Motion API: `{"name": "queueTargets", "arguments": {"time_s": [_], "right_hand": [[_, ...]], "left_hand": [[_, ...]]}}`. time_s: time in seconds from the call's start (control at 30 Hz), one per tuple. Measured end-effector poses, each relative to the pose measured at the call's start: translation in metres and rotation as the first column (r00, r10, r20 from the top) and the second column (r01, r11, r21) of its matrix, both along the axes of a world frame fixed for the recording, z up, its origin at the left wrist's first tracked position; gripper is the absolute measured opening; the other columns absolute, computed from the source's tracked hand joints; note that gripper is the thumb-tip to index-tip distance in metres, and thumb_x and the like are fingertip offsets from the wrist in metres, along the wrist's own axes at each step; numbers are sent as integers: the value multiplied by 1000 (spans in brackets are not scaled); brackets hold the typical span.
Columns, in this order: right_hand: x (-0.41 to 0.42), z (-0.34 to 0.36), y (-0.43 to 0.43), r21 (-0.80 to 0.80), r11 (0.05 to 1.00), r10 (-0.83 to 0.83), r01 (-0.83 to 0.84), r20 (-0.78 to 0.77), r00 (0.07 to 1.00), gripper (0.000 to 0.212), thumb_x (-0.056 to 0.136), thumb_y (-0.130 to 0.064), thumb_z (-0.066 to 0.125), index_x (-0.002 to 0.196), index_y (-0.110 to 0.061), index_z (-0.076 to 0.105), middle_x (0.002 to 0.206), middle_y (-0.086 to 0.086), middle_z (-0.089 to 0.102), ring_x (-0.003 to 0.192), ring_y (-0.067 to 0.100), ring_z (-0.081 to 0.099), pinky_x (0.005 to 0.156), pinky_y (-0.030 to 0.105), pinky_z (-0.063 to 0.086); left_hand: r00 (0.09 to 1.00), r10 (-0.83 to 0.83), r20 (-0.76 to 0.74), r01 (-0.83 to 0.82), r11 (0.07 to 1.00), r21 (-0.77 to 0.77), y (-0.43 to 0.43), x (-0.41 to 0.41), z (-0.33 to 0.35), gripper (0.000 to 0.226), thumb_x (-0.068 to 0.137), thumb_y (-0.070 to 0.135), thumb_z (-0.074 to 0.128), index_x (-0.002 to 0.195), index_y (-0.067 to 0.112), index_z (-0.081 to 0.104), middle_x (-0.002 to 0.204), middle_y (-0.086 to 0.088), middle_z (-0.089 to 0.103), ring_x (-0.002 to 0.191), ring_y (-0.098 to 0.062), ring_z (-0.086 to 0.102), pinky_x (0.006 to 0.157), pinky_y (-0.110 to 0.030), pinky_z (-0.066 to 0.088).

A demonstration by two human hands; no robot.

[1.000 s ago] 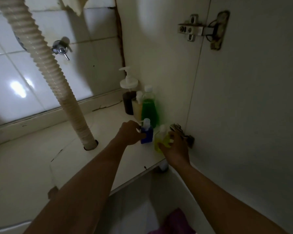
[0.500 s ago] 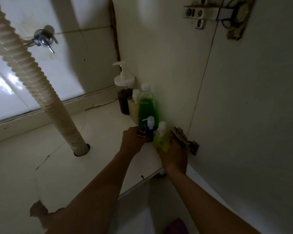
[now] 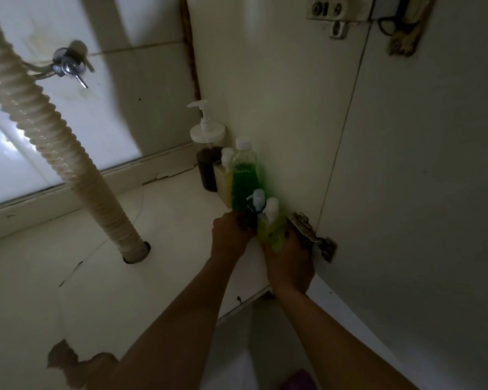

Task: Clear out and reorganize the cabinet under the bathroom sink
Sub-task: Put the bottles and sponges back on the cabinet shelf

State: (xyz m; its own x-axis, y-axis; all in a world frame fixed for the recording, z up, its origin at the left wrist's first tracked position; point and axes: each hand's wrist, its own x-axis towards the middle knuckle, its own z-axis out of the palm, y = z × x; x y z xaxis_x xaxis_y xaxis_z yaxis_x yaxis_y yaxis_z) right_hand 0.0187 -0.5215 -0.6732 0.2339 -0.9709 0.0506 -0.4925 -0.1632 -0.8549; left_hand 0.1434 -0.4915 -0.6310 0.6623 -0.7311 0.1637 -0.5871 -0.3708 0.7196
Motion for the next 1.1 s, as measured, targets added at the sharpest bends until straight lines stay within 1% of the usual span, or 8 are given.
{"name": "queueTargets", "arguments": {"time_s": [0.23, 0.4, 0.53, 0.63, 0.8, 0.97, 1.03, 1.1], "right_hand": [[0, -5, 0, -90, 996, -28, 29, 14, 1000, 60, 91, -49, 64, 142, -19, 52, 139, 1, 57, 126, 21, 54, 105, 32, 43], [0, -13, -6, -20, 1000, 15, -13, 62, 998, 60, 89, -46, 66, 140, -16, 55, 137, 5, 58, 125, 23, 54, 103, 25, 36], [-1, -15, -1, 11, 1000, 8, -9, 35, 999, 63, 87, -48, 68, 142, -25, 51, 137, 2, 58, 124, 24, 55, 105, 39, 46], [-10, -11, 7, 9, 1000, 21, -20, -30, 999, 65, 90, -42, 67, 148, -24, 43, 141, 2, 55, 126, 24, 53, 105, 39, 46], [-57, 16, 32, 44, 982, 187, -186, -13, 982, 57, 100, -31, 55, 153, -21, 37, 147, 5, 51, 131, 24, 51, 107, 43, 45], [-129, 46, 55, -260, 809, 448, -527, -308, 839, 31, 93, -19, 64, 124, -21, 63, 103, 3, 72, 91, 21, 68, 78, 31, 55], [-141, 45, 52, -183, 750, 534, -635, -400, 745, 23, 92, -22, 63, 114, -25, 63, 94, 1, 71, 86, 22, 68, 73, 33, 55], [-150, 37, 51, -42, 735, 572, -677, -496, 653, 27, 91, -31, 62, 117, -30, 60, 100, 1, 73, 93, 26, 69, 76, 37, 57]], "left_hand": [[1000, 0, 10, 0, 1000, 20, -2, 0, 0, 20, 84, 20, 74, 88, 1, 69, 82, -11, 70, 75, -22, 63, 63, -27, 45], [999, -29, 42, 27, 999, 47, 0, 2, -3, 24, 88, 23, 70, 85, 0, 67, 77, -11, 67, 70, -17, 57, 58, -26, 37], [997, -48, 57, 44, 997, 58, 9, 5, -6, 30, 88, 22, 71, 114, 6, 69, 98, -11, 72, 85, -19, 65, 76, -26, 48], [999, -42, -2, 42, 998, 49, 25, 6, -6, 43, 87, 20, 73, 129, 11, 63, 109, -8, 72, 93, -16, 68, 84, -19, 48], [996, -86, -37, 88, 994, 69, 65, -7, 12, 19, 88, 19, 73, 106, 16, 72, 94, -4, 73, 77, -9, 66, 61, -5, 48], [979, -108, -171, 129, 985, 115, 110, -44, 32, 9, 82, 25, 77, 89, 20, 76, 86, -2, 75, 74, -8, 70, 65, -7, 51], [953, -136, -270, 183, 971, 156, 127, -60, 33, 13, 80, 27, 79, 90, 21, 76, 88, -3, 74, 77, -11, 71, 68, -18, 56], [944, -185, -272, 252, 939, 234, 143, -78, 25, 17, 79, 26, 80, 94, 18, 77, 93, -2, 75, 83, -11, 71, 74, -25, 57]]}}
